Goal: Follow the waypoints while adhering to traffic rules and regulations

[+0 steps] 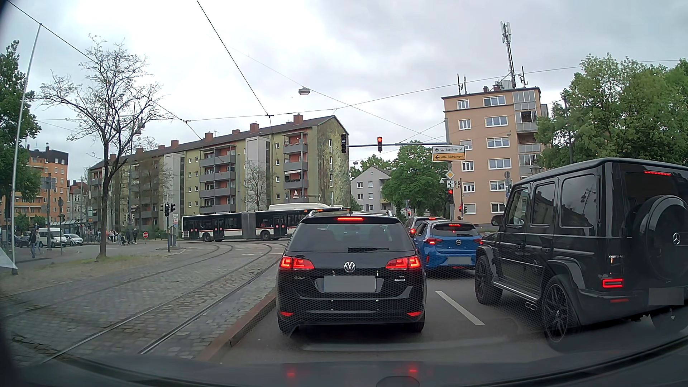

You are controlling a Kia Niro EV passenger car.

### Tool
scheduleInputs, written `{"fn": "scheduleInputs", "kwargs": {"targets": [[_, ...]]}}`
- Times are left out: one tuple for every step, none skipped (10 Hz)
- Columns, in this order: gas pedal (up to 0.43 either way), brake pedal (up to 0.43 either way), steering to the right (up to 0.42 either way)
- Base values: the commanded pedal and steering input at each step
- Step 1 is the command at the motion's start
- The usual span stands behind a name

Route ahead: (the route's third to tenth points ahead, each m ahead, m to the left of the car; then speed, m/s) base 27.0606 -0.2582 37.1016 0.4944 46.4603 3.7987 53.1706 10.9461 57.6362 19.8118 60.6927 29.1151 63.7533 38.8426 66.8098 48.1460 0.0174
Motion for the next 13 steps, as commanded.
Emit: {"fn": "scheduleInputs", "kwargs": {"targets": [[0.000, 0.232, -0.009], [0.000, 0.232, -0.009], [0.000, 0.238, -0.009], [0.000, 0.238, -0.009], [0.000, 0.238, -0.009], [0.000, 0.238, -0.009], [0.000, 0.238, -0.009], [0.000, 0.238, -0.010], [0.000, 0.232, -0.010], [0.000, 0.238, -0.010], [0.000, 0.232, -0.010], [0.000, 0.238, -0.010], [0.000, 0.238, -0.010]]}}
